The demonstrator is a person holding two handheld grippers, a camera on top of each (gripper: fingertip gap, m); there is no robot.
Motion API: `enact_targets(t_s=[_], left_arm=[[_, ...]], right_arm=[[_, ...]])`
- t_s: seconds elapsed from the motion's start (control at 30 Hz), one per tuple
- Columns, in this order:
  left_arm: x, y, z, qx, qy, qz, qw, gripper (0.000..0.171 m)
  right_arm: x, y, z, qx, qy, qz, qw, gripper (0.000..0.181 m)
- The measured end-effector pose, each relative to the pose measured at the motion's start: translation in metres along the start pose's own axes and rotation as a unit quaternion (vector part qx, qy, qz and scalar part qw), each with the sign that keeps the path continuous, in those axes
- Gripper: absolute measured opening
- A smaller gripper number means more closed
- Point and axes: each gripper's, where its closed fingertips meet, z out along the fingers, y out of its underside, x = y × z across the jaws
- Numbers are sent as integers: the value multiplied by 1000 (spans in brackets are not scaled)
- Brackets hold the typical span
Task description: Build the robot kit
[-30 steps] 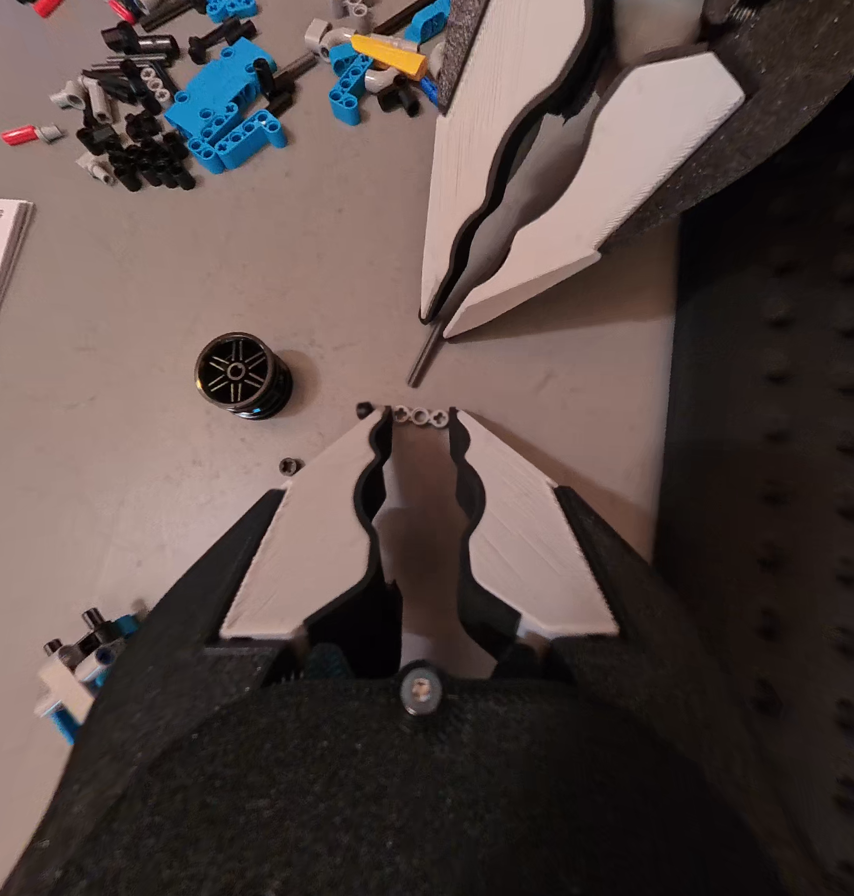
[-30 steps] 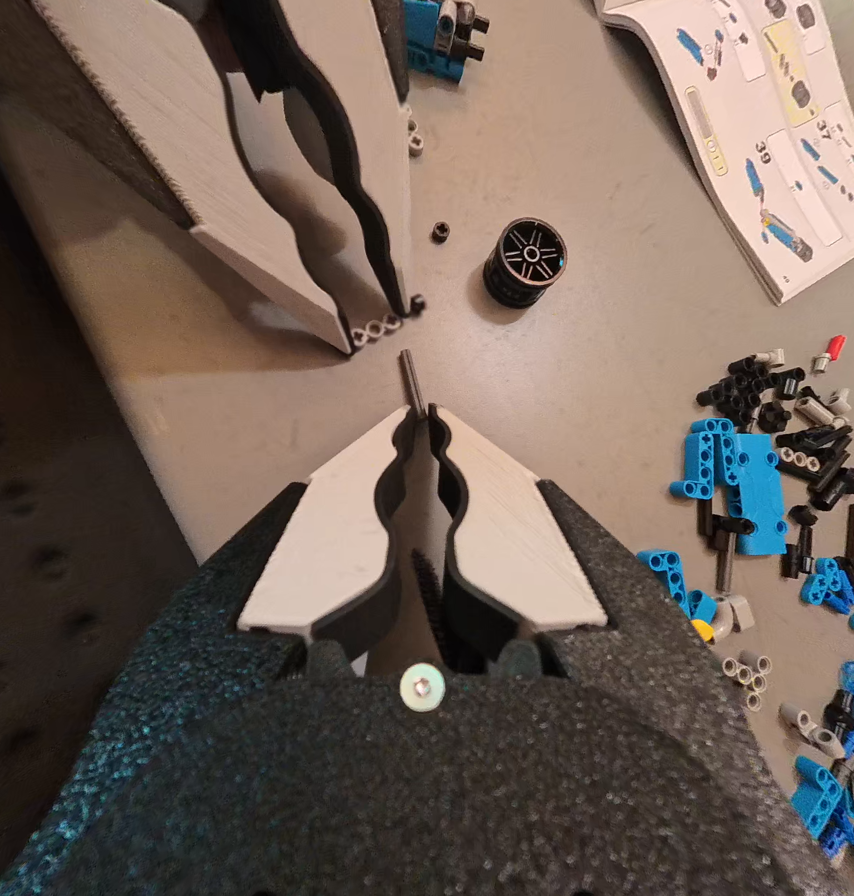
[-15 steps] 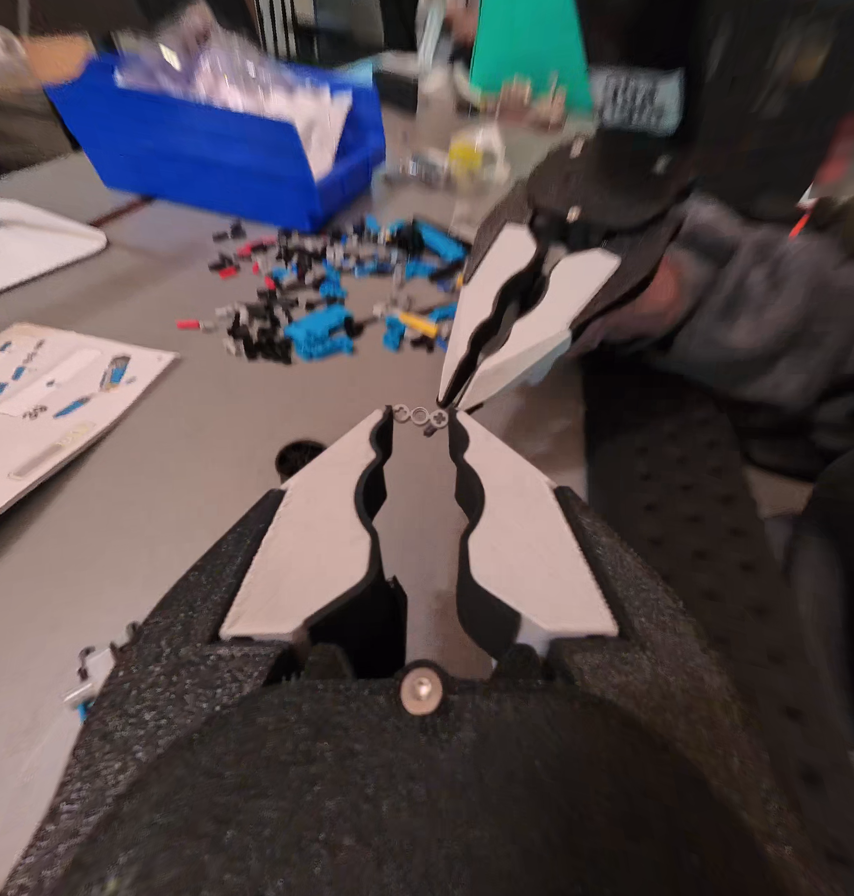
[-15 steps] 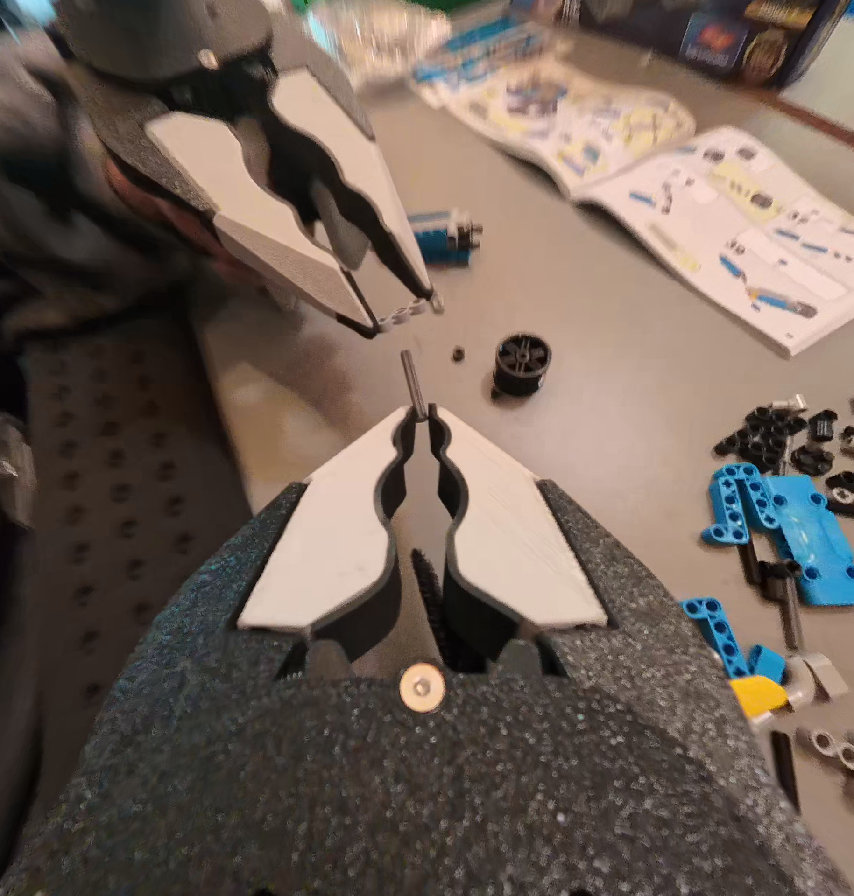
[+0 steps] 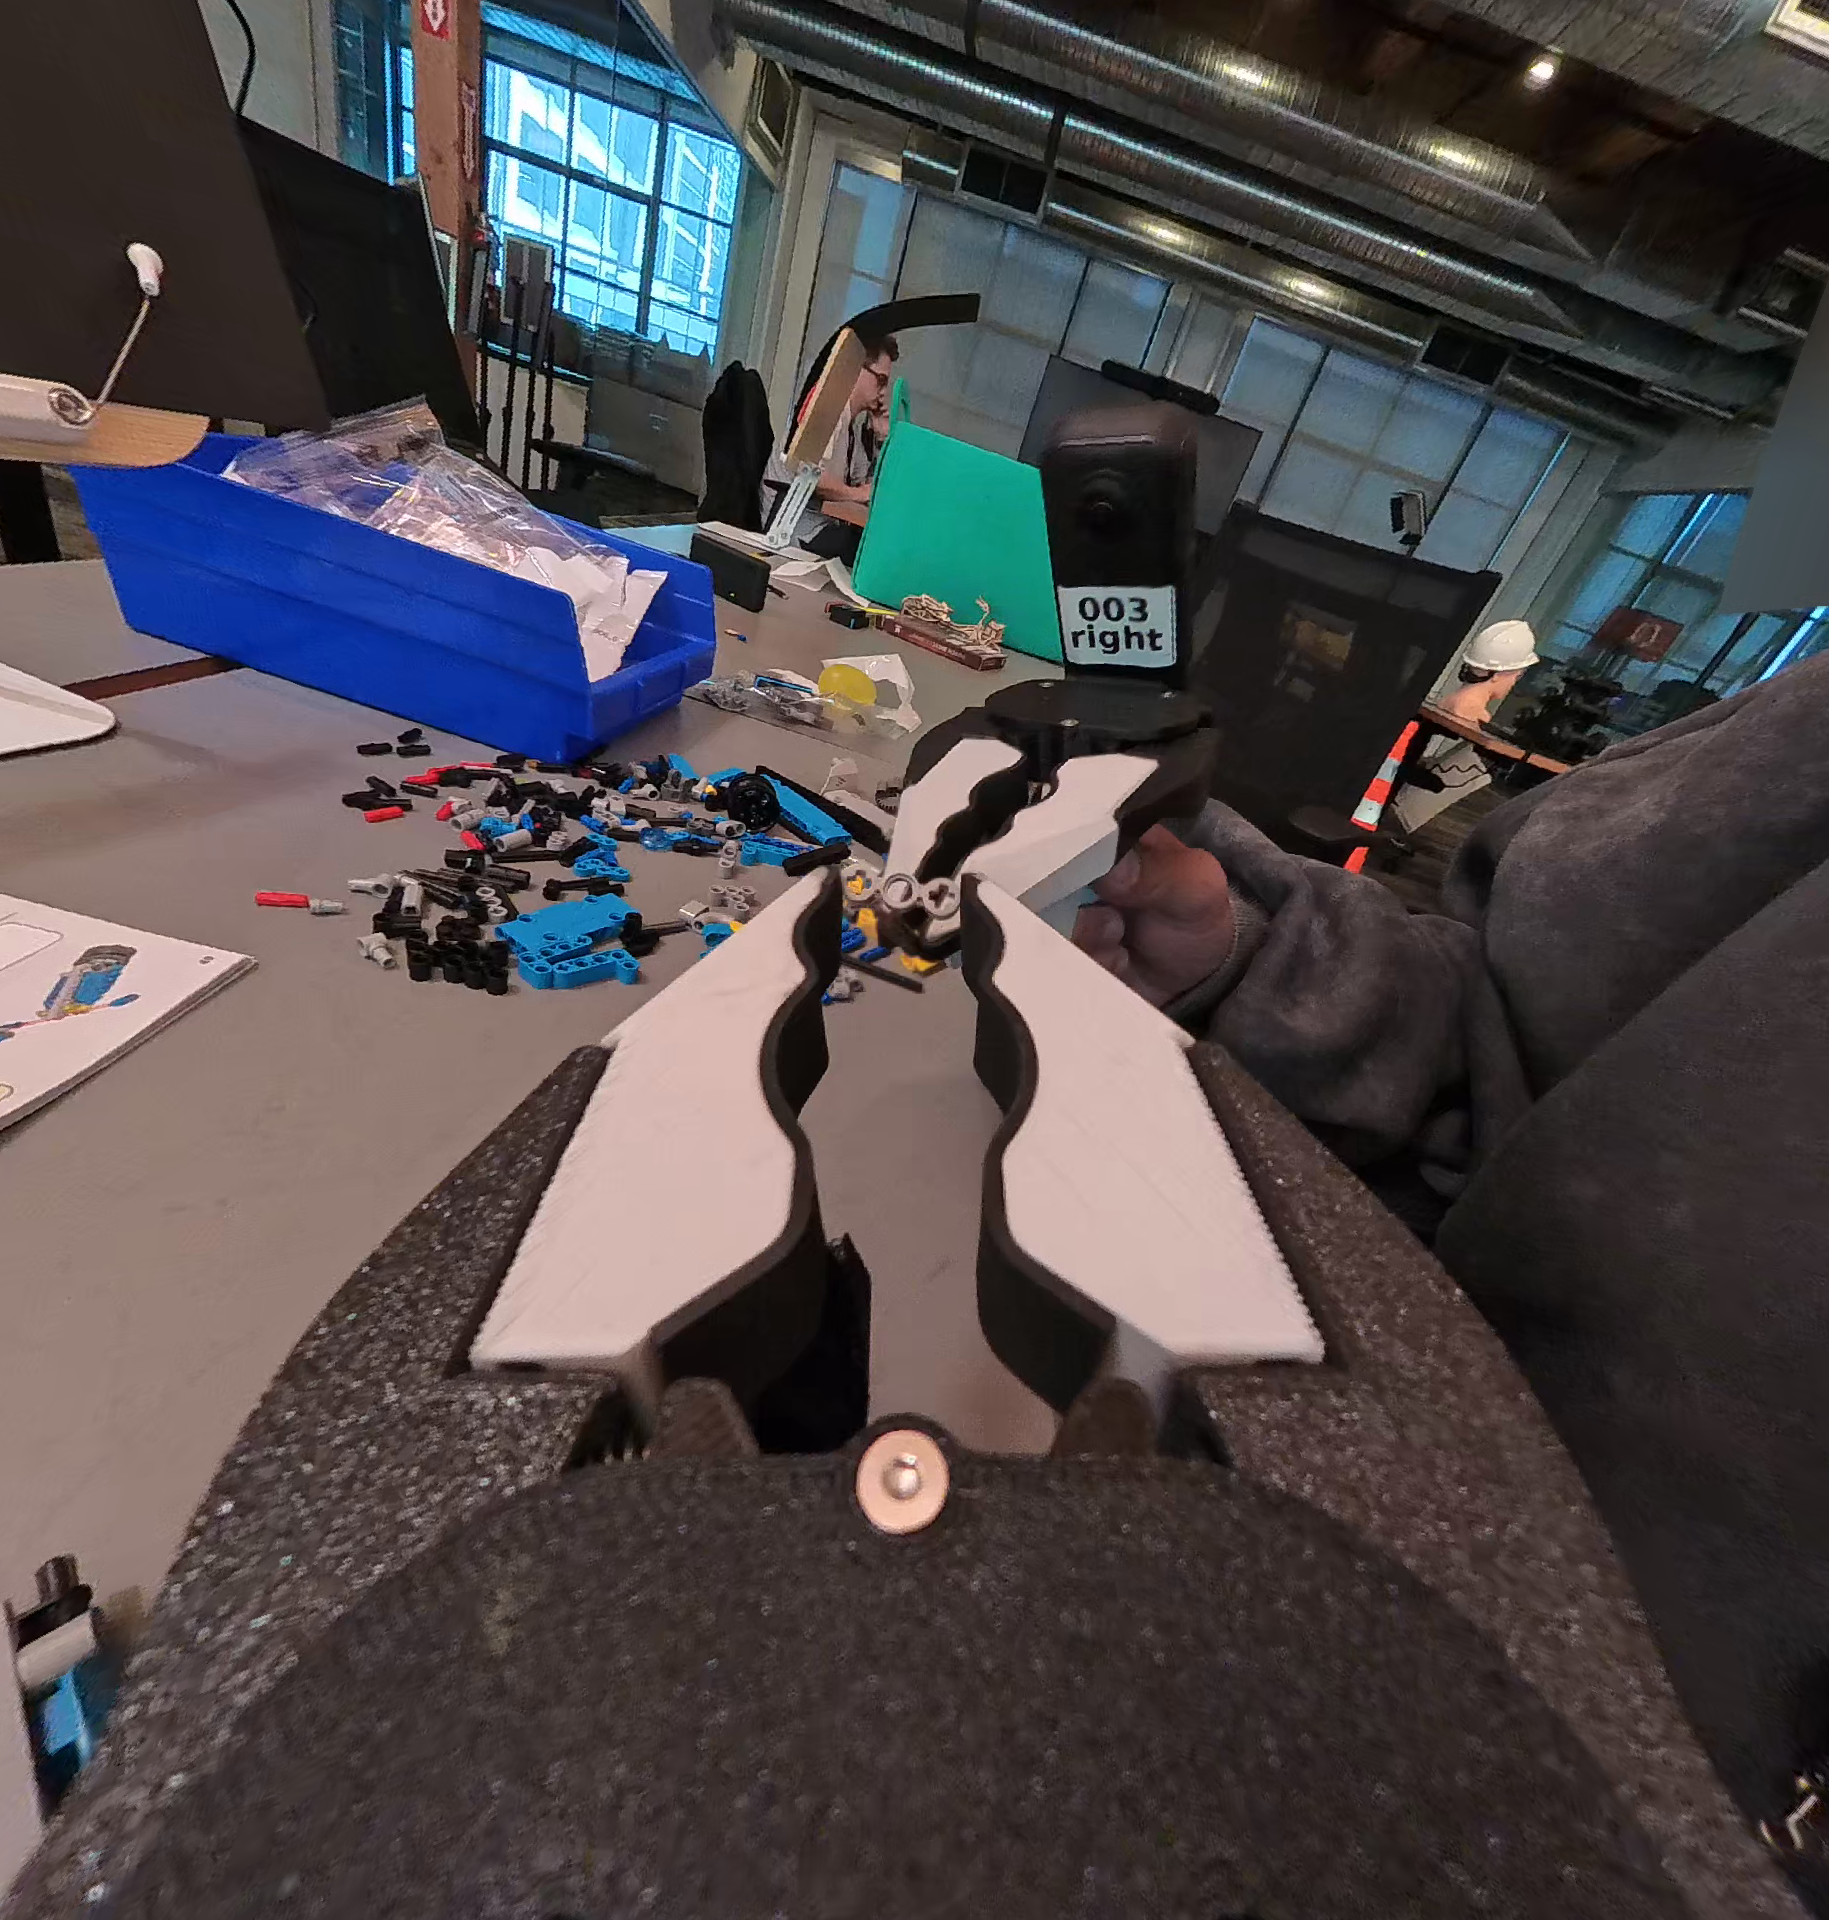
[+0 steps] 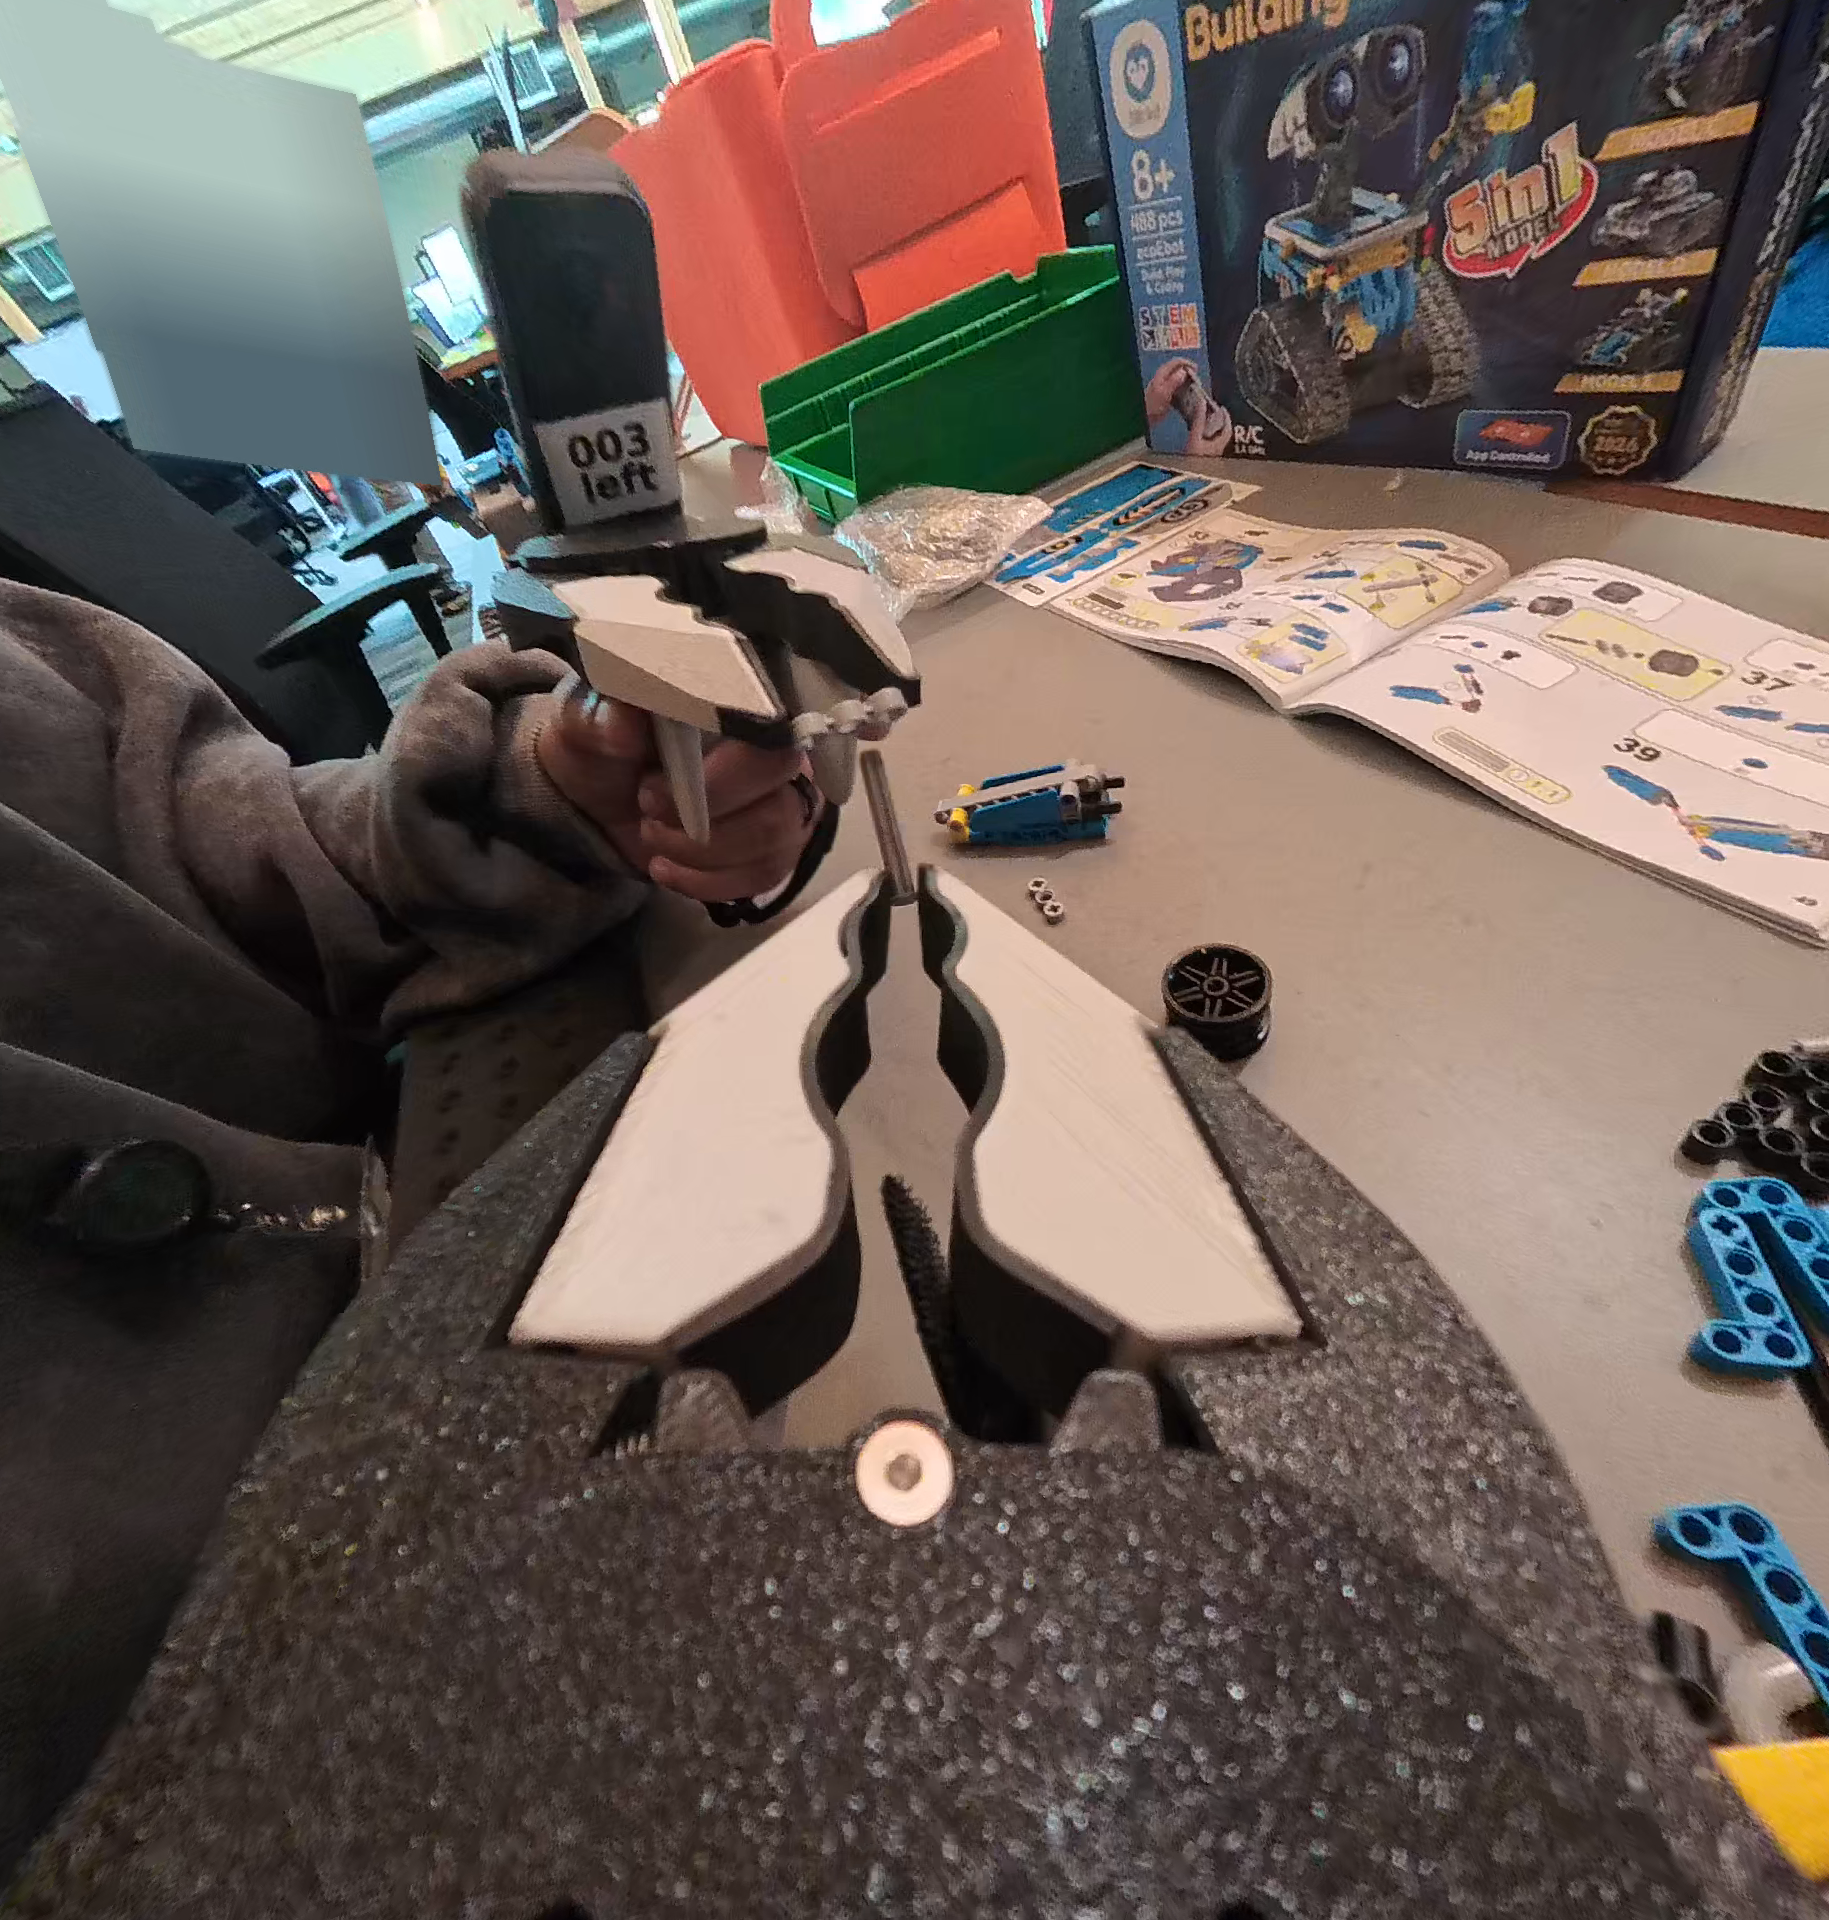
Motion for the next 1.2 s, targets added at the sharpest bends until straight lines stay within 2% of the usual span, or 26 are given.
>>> enact_targets(t_s=[0.5,0.7,0.83,0.93,1.07,1.13,1.2], left_arm=[[3,-2,1,10,20,-28,999,22],[7,11,8,-23,34,-48,998,22],[6,2,4,-2,34,-56,998,23],[8,-1,2,6,41,-56,998,16],[11,0,4,6,38,-40,998,15],[11,0,4,7,37,-34,999,5],[10,0,3,6,36,-32,999,4]], right_arm=[[-6,-9,-2,25,-30,27,999,5],[-11,-9,1,26,-42,32,998,5],[-10,-11,-1,33,-49,42,997,5],[-11,-14,-2,41,-62,57,996,5],[-13,-13,-2,41,-68,61,995,5],[-15,-12,-1,36,-75,65,994,5],[-16,-10,1,31,-76,62,995,5]])
